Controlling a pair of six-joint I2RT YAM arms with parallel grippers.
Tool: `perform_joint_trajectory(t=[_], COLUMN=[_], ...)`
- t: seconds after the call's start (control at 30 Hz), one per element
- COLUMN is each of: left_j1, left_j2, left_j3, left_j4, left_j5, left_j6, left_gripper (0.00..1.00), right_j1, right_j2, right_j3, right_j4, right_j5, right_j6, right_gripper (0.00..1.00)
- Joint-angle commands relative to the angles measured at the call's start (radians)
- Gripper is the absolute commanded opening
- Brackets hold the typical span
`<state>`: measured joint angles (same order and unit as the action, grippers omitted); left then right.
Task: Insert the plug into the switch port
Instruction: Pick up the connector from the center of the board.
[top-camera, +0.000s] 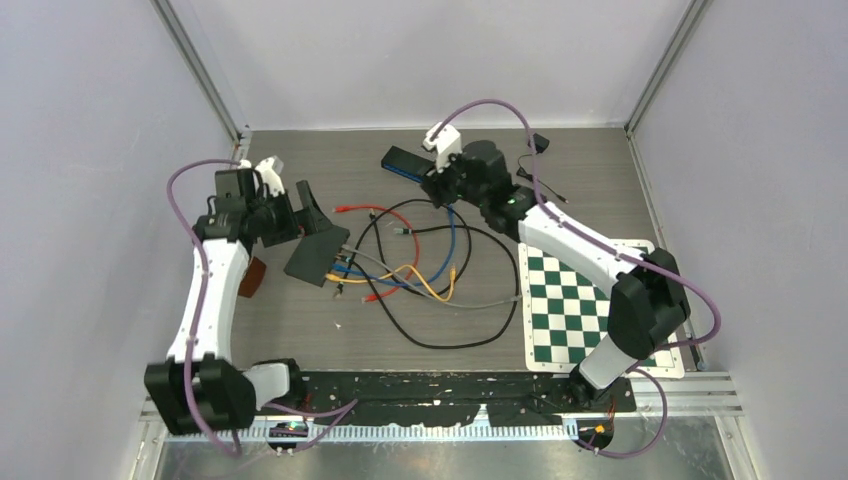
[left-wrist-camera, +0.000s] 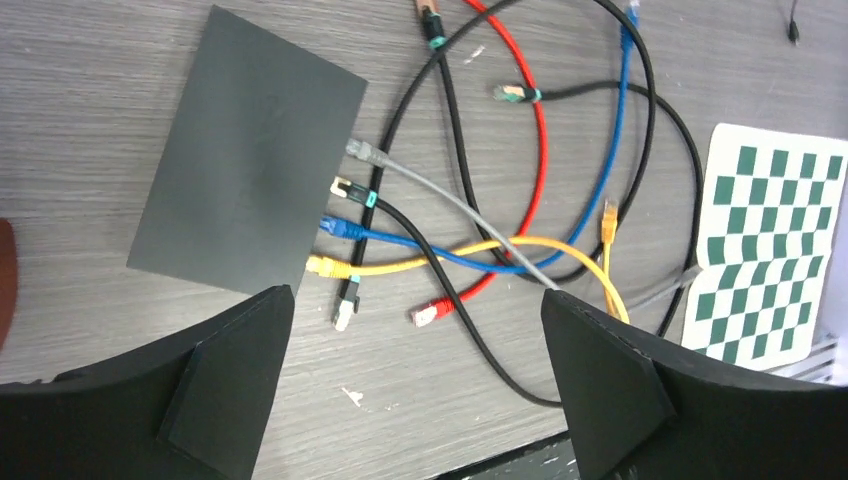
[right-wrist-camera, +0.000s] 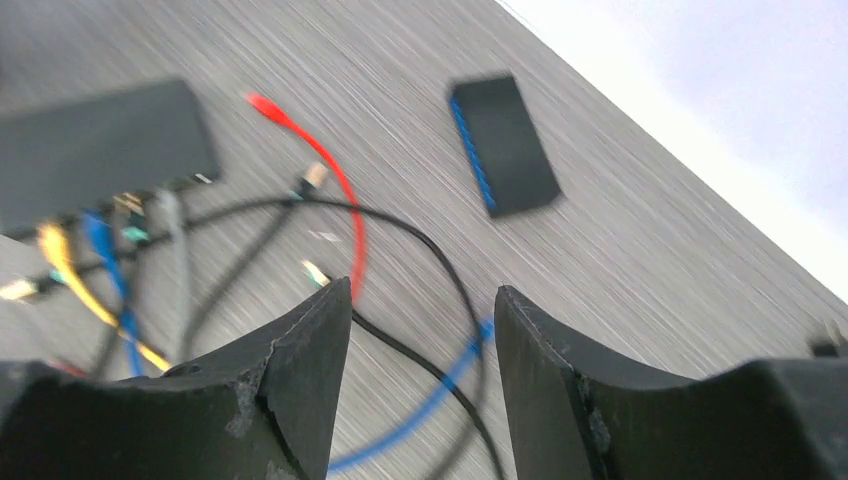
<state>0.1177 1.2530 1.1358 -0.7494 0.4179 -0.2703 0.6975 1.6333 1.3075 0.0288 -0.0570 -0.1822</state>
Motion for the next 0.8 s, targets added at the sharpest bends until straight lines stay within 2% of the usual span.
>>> perform_joint_trajectory(t=[0.0, 0.1, 0.23, 0.33, 0.5, 0.77], left_j1=[-0.039, -0.043, -0.043, -0.043, -0.043, -0.055], left_j2=[-0.173, -0.293, -0.396, -0.435, -0.411, -0.354], left_j3=[-0.076, -0.145, -0.218, -0.283, -0.333, -0.364], left_j4=[-0.010, 0.034, 0.089, 0.157, 0.185, 0.216], left_j5=[-0.022, -0.035, -0.154, -0.156, -0.043, 0.018], left_j6=[0.031, 0.030, 0.031, -0.036, -0.057, -0.068], left_gripper=[1.00, 1.00, 1.00, 0.99, 0.99, 0.98], right_j1=[-0.109, -0.173, -0.261, -0.297, -0.330, -0.330], right_j2=[-0.010, 0.016, 0.062, 0.109, 0.195, 0.310], right_j3=[-0.032, -0.023, -0.031, -0.006, 0.049, 0.214], right_j4=[-0.231, -0.299, -0.304, -0.320, -0.359, -0.399], right_j5=[-0.029, -0.051, -0.080, -0.100, -0.139, -0.255], right_j6=[-0.119, -0.130, -0.130, -0.122, -0.139, -0.017], right_gripper=[0.61, 0.59, 0.56, 0.56, 0.56, 0.57])
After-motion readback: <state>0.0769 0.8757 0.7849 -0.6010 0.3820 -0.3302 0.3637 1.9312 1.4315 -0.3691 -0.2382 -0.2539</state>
